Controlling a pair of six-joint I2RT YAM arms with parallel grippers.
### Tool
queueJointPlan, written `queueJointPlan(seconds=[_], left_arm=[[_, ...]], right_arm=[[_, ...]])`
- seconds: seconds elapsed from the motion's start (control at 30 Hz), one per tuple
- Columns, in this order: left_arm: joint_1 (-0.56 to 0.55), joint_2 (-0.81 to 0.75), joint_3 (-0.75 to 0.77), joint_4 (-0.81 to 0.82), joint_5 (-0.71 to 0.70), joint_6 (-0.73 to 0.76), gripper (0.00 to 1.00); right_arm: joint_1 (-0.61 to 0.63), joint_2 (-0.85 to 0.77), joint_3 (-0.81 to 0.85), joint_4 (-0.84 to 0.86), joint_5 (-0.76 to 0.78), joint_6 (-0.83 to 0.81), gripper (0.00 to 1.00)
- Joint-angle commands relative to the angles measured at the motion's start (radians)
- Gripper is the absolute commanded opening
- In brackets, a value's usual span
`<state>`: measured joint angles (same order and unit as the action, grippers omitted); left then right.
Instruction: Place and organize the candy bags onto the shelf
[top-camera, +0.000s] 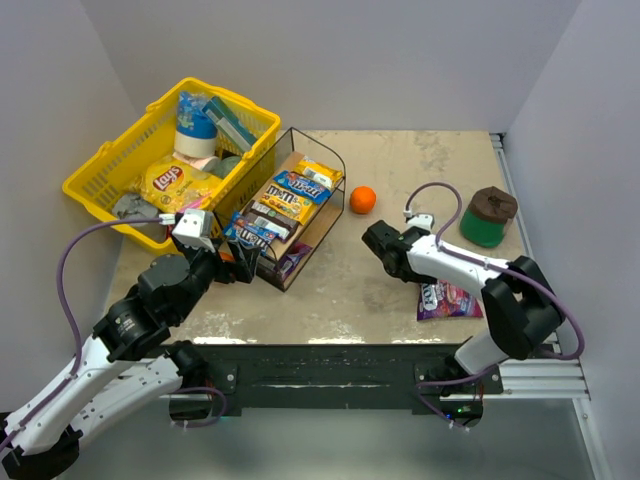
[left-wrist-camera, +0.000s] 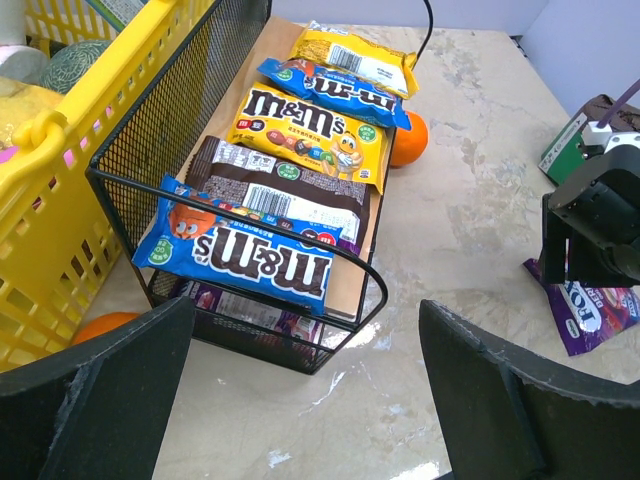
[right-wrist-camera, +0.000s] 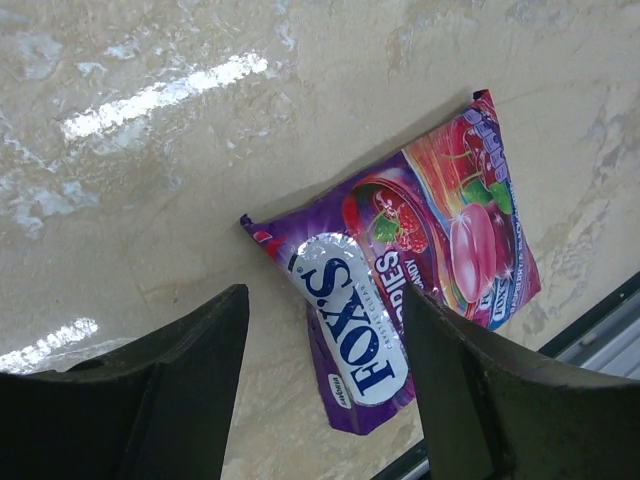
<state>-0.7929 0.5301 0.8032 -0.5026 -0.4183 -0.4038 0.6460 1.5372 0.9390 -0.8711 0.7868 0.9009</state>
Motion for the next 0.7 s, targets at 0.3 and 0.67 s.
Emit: queueJointPlan(seconds=[0.3,0.67], left_arm=[[-0.003,-0.021,0.010,0.018,0.007,0.011,0.99],[-0.002,-0.038,0.021,-0.005,-0.007,0.014,0.99]], right_arm=[[0.001,-0.069,-0.103,0.138,-0.112,0.044,0.63],[-0.039,-0.060,-0.183,0.244,-0.142,0.053,0.55]])
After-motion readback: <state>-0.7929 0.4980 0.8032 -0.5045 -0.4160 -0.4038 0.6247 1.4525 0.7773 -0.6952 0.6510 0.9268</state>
